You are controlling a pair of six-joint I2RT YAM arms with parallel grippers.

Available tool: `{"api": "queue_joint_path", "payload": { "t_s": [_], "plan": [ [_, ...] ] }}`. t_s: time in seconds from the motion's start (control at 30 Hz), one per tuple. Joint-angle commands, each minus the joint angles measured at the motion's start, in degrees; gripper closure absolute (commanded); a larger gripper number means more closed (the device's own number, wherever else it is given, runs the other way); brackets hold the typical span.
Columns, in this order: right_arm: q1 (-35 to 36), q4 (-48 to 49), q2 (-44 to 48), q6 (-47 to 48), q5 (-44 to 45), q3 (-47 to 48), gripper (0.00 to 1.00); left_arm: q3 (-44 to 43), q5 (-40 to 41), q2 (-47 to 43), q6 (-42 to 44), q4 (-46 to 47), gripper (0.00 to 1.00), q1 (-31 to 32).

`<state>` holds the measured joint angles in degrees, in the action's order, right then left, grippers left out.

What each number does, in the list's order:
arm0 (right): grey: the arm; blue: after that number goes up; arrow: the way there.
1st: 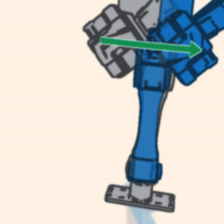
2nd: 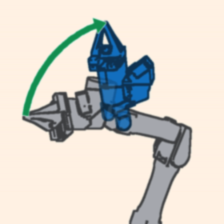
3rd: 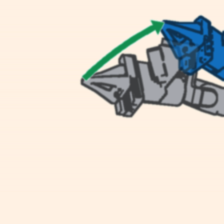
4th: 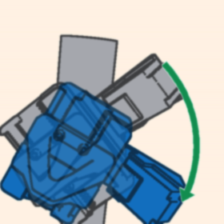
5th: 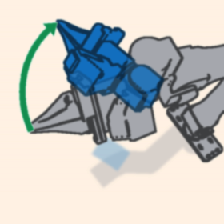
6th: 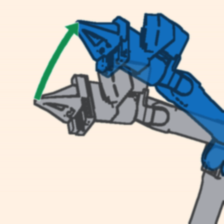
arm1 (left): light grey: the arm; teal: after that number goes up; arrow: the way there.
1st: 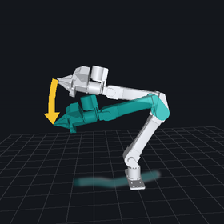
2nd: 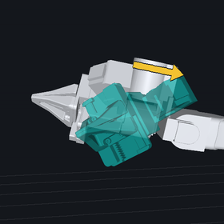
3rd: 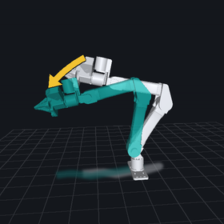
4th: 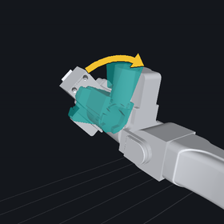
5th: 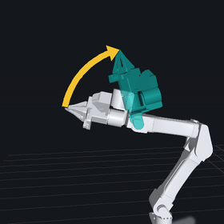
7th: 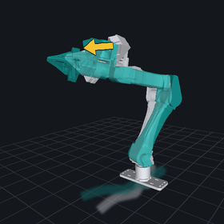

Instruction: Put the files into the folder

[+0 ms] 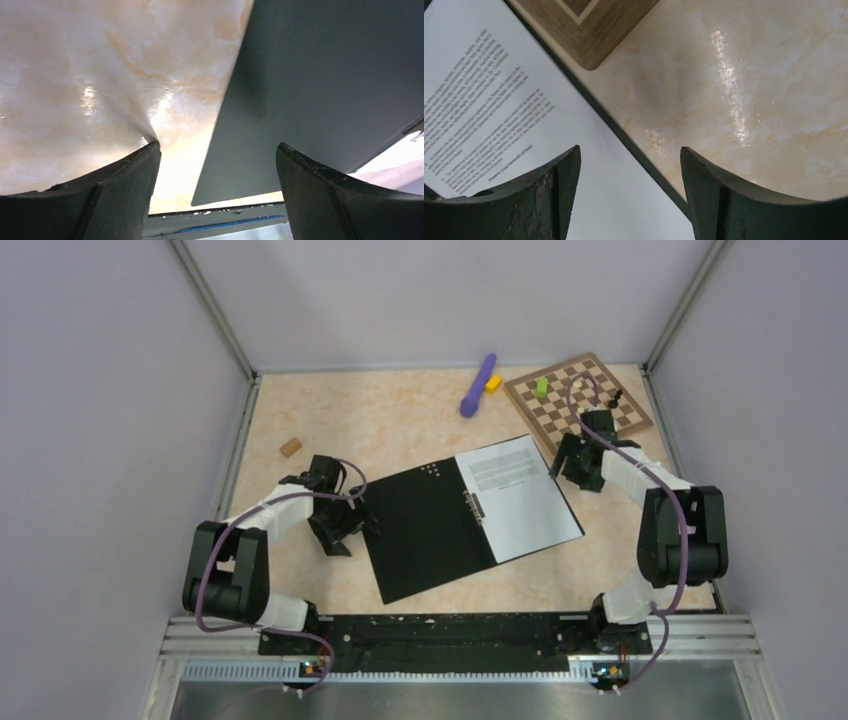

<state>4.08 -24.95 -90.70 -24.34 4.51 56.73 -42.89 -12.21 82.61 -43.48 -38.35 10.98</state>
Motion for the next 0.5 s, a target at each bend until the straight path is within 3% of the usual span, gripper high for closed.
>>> {"api": "queue_joint_path", "payload": {
  "t_s": [0.0, 0.27, 0.47],
  "plan": [
    [-2.1, 4.7, -3.0, 1.8, -5.7, -1.9, 0.28, 3.6, -4.4, 2.0, -1.6, 8.6, 0.10, -0.8],
    [-2.1, 9.7, -3.6, 0.7, -13.1, -8.2, 0.27, 3.4, -8.0, 5.8, -0.1, 13.2, 0.11, -1.3],
    [-2.1, 11.8, -2.8, -2.2, -20.4, -11.4, 0.27, -1.5, -8.3, 8.3, 1.5, 12.5, 0.11, -1.7]
  ]
}}
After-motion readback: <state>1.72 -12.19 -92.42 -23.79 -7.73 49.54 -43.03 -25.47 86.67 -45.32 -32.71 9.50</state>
